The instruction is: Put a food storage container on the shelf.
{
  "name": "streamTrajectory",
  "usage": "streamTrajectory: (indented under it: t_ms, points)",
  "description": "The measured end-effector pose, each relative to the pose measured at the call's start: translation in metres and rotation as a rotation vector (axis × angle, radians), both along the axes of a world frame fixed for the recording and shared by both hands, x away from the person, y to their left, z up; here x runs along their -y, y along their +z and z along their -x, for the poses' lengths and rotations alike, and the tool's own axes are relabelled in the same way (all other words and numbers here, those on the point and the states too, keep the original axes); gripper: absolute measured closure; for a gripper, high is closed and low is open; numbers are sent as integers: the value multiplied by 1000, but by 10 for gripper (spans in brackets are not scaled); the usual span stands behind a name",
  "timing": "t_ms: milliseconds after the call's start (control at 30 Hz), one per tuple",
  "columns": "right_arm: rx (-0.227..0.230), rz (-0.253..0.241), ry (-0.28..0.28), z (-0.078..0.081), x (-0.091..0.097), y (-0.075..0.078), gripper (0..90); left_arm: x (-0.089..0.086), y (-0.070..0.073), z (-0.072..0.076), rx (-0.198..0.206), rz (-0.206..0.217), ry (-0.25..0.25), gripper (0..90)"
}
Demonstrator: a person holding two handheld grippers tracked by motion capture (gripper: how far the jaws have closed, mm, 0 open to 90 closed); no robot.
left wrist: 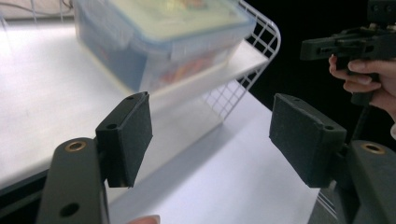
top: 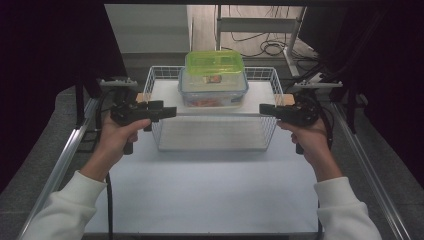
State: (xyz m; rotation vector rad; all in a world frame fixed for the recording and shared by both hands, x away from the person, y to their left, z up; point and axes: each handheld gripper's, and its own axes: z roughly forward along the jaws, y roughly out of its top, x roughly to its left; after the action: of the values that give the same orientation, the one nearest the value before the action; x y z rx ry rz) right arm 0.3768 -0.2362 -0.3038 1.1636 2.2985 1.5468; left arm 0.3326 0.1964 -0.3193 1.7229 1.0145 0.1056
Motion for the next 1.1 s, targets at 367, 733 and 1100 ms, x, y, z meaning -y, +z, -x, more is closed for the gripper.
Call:
streamTrajectory:
  t_ms: [367, 733, 1100]
  points:
    - [-55, 89, 63, 25, -4, -45, 716, -8, -48, 31, -41, -3, -42, 298]
    - [-93, 135, 102, 54, 4, -106, 608, 3, -114, 67, -59, -81, -83, 290]
    - [-162, 189, 111, 68, 11, -160, 547, 1, -163, 81, -105, -145, -56, 291]
